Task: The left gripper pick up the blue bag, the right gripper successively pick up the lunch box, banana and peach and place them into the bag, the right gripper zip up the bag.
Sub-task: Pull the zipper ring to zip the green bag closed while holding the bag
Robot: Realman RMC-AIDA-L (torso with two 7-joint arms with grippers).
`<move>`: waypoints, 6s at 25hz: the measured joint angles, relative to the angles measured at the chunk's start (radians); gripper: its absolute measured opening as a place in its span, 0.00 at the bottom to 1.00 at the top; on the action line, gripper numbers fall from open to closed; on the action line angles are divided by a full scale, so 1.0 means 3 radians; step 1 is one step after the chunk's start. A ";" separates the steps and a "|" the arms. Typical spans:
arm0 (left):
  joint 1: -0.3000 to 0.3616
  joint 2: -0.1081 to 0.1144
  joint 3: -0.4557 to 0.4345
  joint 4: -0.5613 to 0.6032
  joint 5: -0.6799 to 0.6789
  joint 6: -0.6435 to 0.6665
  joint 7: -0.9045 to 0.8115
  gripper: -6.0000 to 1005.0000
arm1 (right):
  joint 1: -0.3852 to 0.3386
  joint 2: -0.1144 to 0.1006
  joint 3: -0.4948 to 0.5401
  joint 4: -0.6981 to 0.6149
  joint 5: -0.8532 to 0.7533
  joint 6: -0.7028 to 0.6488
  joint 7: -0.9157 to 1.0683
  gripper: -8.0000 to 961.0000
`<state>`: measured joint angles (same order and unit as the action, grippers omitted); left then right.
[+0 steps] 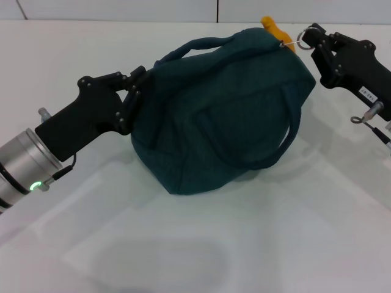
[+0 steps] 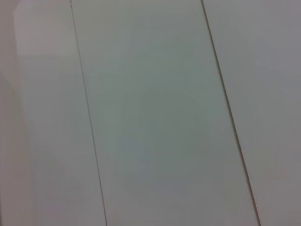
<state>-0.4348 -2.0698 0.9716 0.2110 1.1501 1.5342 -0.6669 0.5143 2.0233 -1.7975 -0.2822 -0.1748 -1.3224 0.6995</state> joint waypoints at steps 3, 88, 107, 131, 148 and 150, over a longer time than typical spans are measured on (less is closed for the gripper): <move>0.0002 0.0000 -0.0003 0.0004 -0.0006 -0.0002 0.0000 0.06 | -0.0012 -0.0006 0.0029 0.0009 0.0010 0.0002 0.0000 0.03; -0.1267 0.0126 0.0034 0.1337 0.2173 -0.0937 -0.3654 0.05 | 0.0083 -0.0082 0.0286 0.0009 -0.0154 0.0661 0.0224 0.58; -0.1021 0.0063 0.0021 0.1679 0.1953 -0.0611 -0.3525 0.05 | 0.0381 -0.0175 0.0263 0.0022 -0.0379 0.1006 0.0516 0.57; -0.1020 0.0024 0.0008 0.1662 0.1867 -0.0627 -0.3370 0.05 | 0.0326 -0.0221 0.0760 -0.0065 -0.1340 0.0810 0.0810 0.57; -0.1004 0.0017 0.0008 0.1659 0.1811 -0.0630 -0.3347 0.05 | 0.0226 -0.0459 0.0836 -0.0189 -0.2334 -0.0288 0.1337 0.56; -0.1005 0.0017 0.0008 0.1659 0.1812 -0.0630 -0.3346 0.05 | 0.0222 -0.0462 0.0845 -0.0198 -0.2358 -0.0296 0.1342 0.56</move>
<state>-0.7364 -2.0647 0.9741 0.7086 1.6936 1.3452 -1.6706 0.5809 1.8848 -1.5440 -0.3414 -0.8823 -1.4113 1.1021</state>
